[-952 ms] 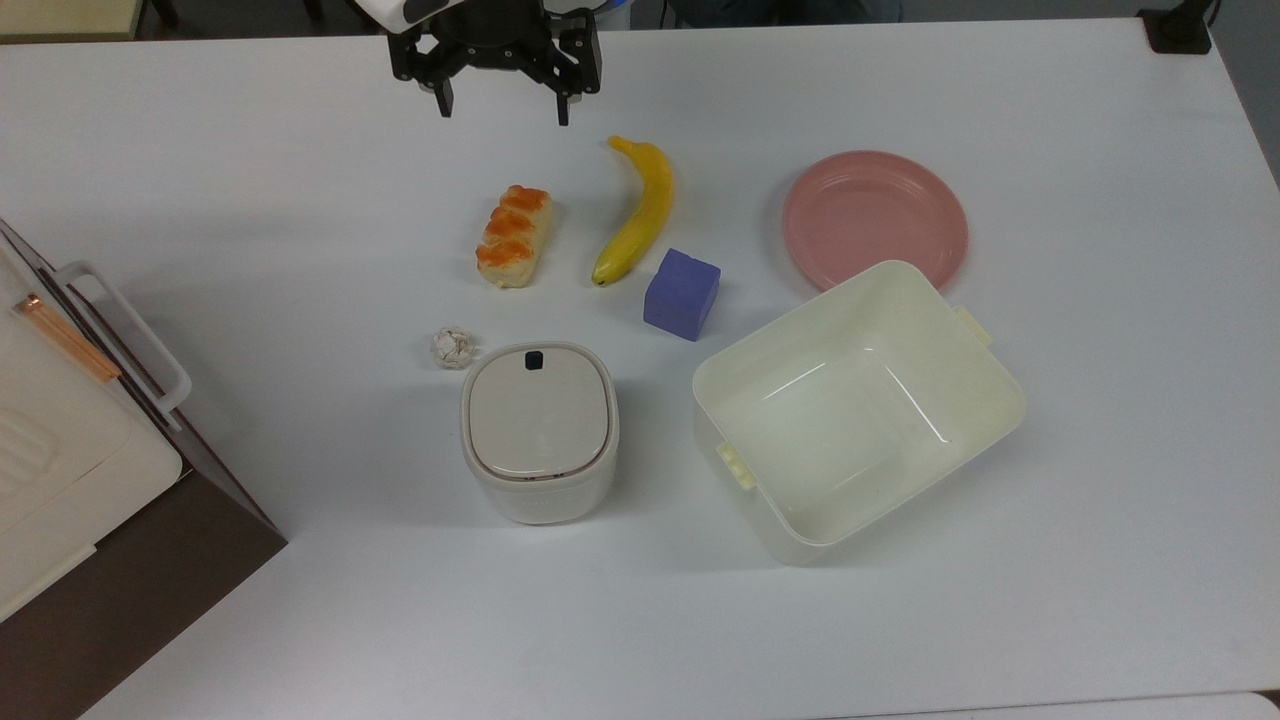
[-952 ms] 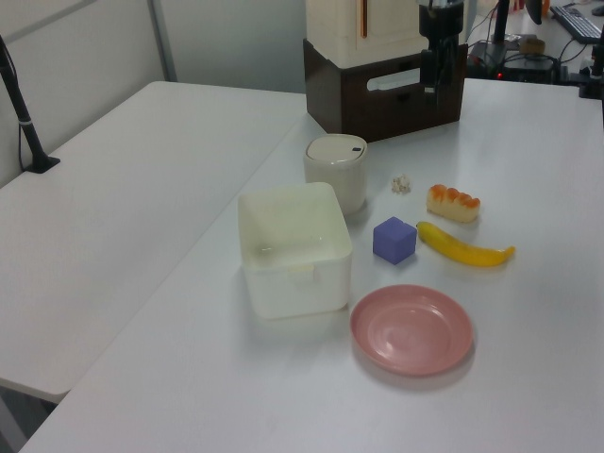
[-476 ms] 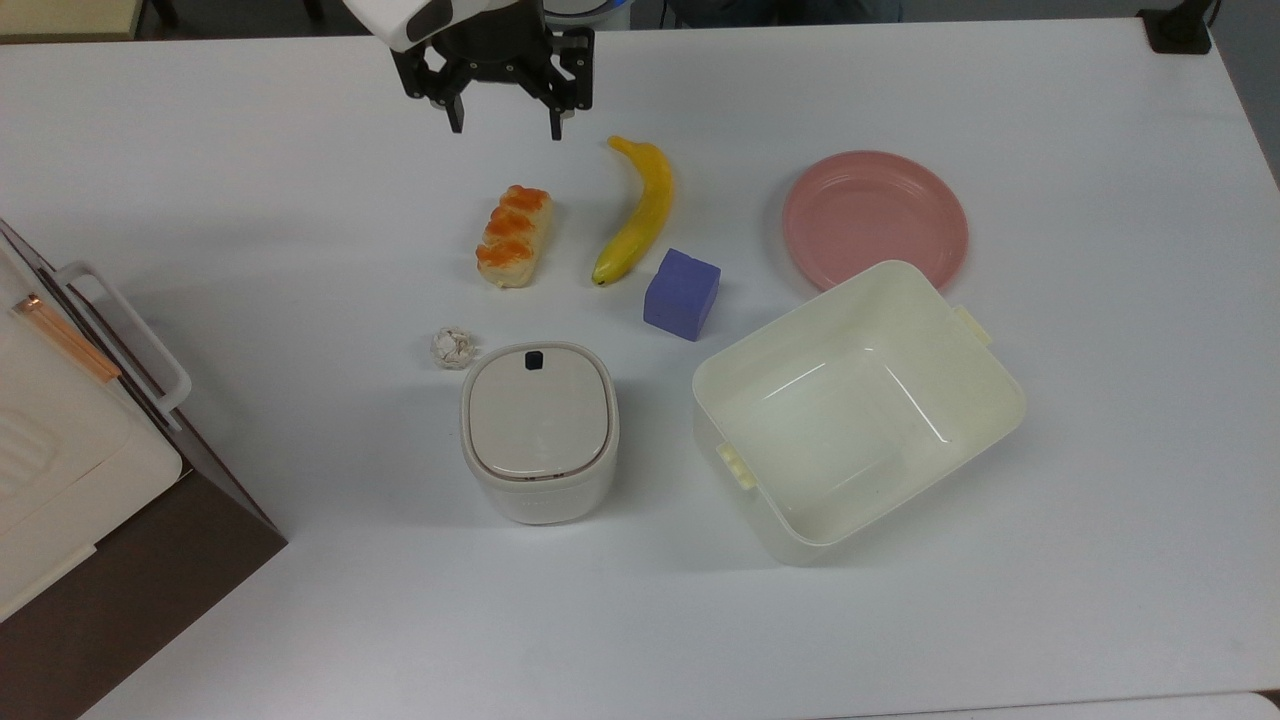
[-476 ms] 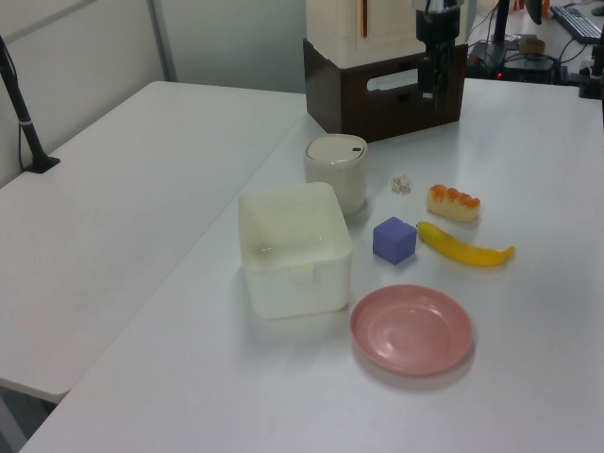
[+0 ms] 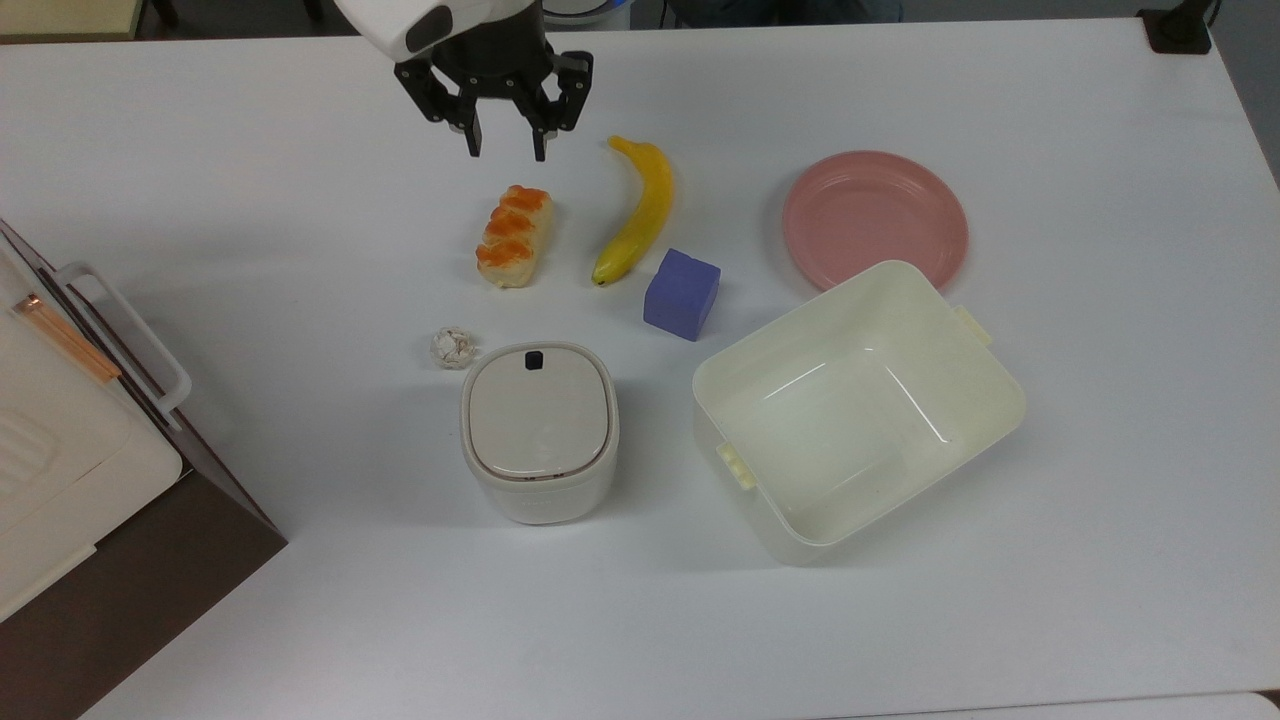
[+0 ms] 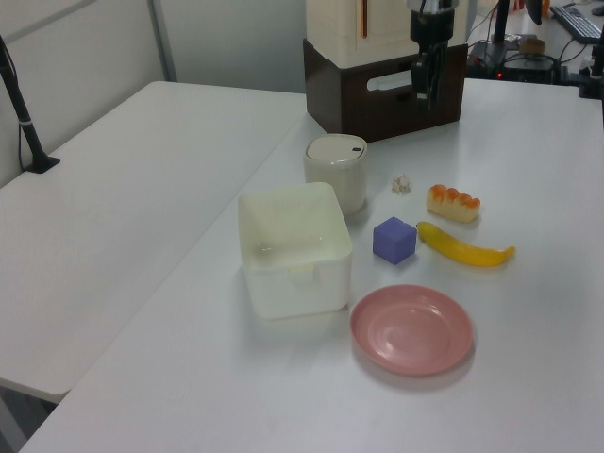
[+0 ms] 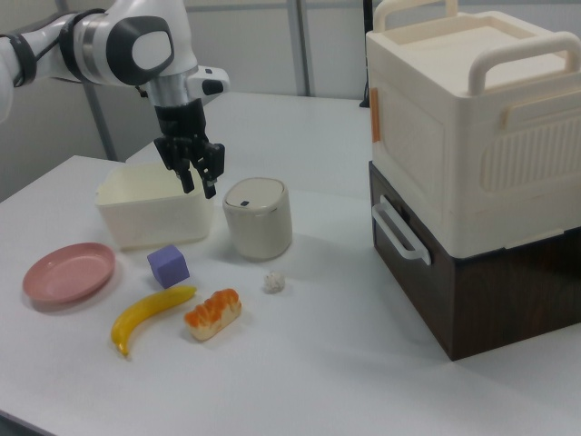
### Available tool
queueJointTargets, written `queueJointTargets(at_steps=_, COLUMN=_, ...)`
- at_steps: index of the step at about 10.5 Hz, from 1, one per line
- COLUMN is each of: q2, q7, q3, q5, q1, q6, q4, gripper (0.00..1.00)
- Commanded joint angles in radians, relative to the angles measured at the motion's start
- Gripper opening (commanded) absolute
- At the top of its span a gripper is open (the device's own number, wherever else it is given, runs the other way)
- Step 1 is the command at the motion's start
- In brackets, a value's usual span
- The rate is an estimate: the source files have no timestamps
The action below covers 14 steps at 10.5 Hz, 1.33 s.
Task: Open the trash can
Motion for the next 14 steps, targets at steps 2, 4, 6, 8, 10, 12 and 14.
queueJointTargets(at_steps=2, q2=0.017, q7=-0.017, q3=-0.014, q5=-0.013, q1=0.022, q6=0.040, q4=0.013, gripper=0.48)
queueJointTargets(at_steps=4, q2=0.035, q7=-0.020, q3=-0.016, q5=-0.016, q1=0.020, q6=0.072, q4=0.013, gripper=0.48)
queueJointTargets(at_steps=6, q2=0.054, q7=-0.052, q3=-0.016, q5=-0.016, q1=0.020, q6=0.170, q4=0.012, gripper=0.48)
queueJointTargets(at_steps=8, q2=0.077, q7=-0.084, q3=-0.023, q5=-0.011, q1=0.020, q6=0.306, q4=0.013, gripper=0.38)
queueJointTargets(at_steps=10, q2=0.126, q7=-0.080, q3=-0.023, q5=-0.014, q1=0.020, q6=0.484, q4=0.013, gripper=0.29)
queueJointTargets(at_steps=12, q2=0.184, q7=-0.078, q3=-0.025, q5=-0.023, q1=0.020, q6=0.615, q4=0.015, gripper=0.27)
queueJointTargets(at_steps=14, q2=0.230, q7=-0.058, q3=-0.030, q5=-0.028, q1=0.040, q6=0.705, q4=0.033, gripper=0.27)
